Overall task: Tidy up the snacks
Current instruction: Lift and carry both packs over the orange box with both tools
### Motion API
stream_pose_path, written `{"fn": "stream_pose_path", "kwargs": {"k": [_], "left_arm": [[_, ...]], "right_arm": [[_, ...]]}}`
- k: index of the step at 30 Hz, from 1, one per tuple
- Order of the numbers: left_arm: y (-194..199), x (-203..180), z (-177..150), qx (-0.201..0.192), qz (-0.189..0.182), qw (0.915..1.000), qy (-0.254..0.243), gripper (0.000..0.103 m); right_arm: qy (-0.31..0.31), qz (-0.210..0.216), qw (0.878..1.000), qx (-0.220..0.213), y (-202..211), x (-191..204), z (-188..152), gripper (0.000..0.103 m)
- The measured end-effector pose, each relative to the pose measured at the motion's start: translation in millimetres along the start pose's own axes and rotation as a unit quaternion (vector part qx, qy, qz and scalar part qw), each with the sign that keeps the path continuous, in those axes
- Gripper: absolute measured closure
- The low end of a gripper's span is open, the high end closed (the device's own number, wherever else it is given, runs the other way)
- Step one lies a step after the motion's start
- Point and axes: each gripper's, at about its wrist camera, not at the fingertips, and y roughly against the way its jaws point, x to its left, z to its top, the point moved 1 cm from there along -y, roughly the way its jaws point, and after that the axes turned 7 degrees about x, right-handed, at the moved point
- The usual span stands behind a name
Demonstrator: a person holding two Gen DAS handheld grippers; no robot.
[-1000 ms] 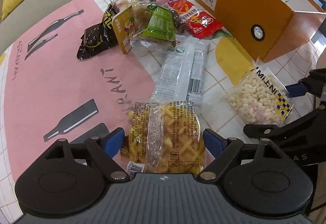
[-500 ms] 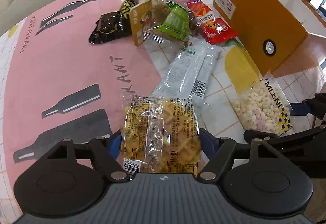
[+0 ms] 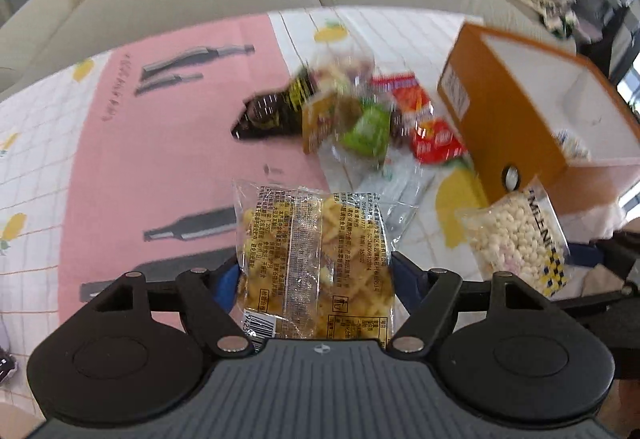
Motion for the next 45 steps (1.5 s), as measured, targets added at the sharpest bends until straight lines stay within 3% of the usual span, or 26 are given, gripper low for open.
{"fn": "stream_pose_path", "kwargs": {"k": [9,15,22,29,37,45], "left_arm": [[54,-20,24,-0.03,-0.026,0.9989,0.025,0.018],[79,-62,51,-0.055,-0.053,0.997,-0.015,0.018],[79,-117,94,-0.057,-0.079,0.9934,-0.06,0.018],[43,-178,137,-0.032,-0.099,0.989,-0.105,0.018],[-21,-213,154,0.041,-0.106,0.9858,-0.124,0.018],[-62,-236,152,0.101,-0.065,0.976,-0.182,0.018]], "right_arm": [[0.012,0.017,0.997,-0.08,71,-30,12,0.028],[0.02,-0.005,0.994,-0.109,102,-70,31,0.028],[0.007,-0.046,0.992,-0.117,119,-132,58,0.028],[0.001,-0.076,0.994,-0.082,104,-181,78,0.028],[-0.009,-0.08,0.996,-0.022,56,-223,94,0.028],[0.014,-0.071,0.997,0.04,7,-232,97,0.027]]}}
